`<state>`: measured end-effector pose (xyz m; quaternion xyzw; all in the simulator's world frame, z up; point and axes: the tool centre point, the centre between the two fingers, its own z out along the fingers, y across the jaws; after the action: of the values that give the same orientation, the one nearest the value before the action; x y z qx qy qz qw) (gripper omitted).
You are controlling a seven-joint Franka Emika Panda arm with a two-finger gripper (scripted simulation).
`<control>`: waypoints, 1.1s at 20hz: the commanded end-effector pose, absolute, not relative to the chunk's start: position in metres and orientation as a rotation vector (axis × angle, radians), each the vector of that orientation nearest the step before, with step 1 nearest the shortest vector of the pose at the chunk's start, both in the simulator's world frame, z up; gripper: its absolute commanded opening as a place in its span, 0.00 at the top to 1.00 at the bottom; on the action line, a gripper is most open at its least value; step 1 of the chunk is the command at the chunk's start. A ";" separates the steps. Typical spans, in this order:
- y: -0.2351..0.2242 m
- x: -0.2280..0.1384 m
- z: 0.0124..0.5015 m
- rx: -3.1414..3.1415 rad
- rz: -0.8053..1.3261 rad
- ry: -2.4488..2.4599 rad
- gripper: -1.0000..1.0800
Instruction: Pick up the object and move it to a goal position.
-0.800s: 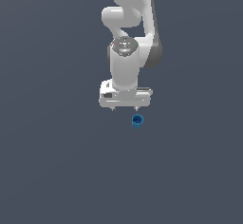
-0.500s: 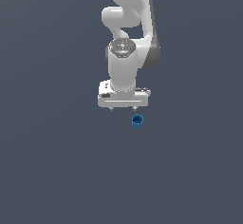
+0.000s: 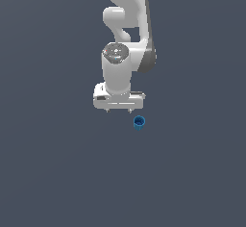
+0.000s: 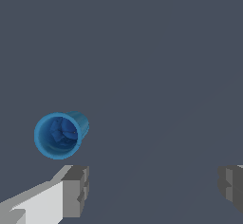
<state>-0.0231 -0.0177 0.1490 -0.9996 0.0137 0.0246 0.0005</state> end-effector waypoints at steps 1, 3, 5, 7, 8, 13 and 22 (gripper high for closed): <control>-0.014 -0.023 0.147 -3.140 0.075 0.018 0.04; -0.008 -0.022 0.143 -3.142 0.071 -0.022 0.04; 0.000 -0.021 0.138 -3.142 0.065 -0.082 0.04; 0.011 -0.020 0.131 -3.141 0.056 -0.159 0.04; 0.018 -0.019 0.127 -3.139 0.051 -0.204 0.04; 0.054 -0.019 0.106 -3.113 0.023 -0.450 0.04; 0.082 -0.020 0.090 -3.078 0.000 -0.630 0.04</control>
<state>-0.0205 0.0811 0.0911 -0.9805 -0.1967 0.0010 0.0000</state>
